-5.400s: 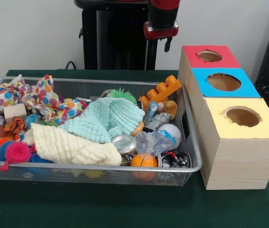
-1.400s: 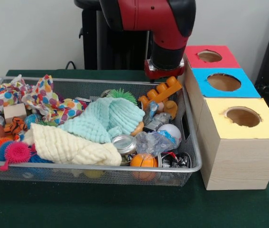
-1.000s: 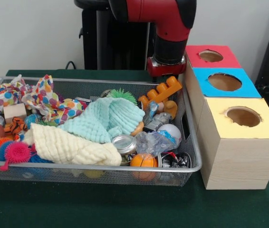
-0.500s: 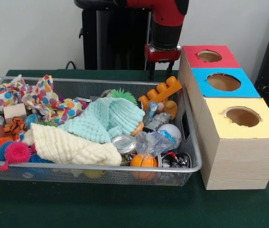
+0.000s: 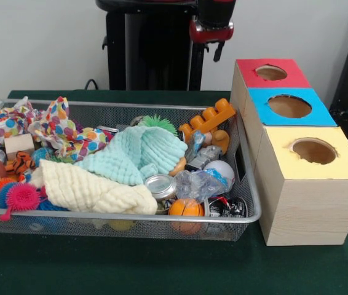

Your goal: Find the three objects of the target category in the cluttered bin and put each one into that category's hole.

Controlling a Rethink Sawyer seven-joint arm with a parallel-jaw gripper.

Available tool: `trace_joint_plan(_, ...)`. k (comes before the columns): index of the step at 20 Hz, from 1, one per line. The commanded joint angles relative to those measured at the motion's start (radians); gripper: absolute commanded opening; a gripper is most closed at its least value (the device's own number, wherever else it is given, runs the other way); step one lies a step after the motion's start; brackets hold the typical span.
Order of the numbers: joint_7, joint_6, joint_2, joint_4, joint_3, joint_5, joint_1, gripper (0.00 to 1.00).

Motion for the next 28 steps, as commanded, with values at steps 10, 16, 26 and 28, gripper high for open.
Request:
trace_joint_plan(10, 0.119, 0.472, -0.635, 0.152, 0.089, 0.098, -0.08, 1.0)
trace_joint_plan(16, 0.085, 0.586, -0.698, 0.138, 0.144, 0.151, -0.128, 1.0)
trace_joint_plan(26, 0.083, 0.567, -0.724, 0.174, 0.142, 0.196, -0.132, 1.0)
trace_joint_plan(28, 0.079, 0.557, -0.693, 0.131, 0.168, 0.19, -0.127, 1.0)
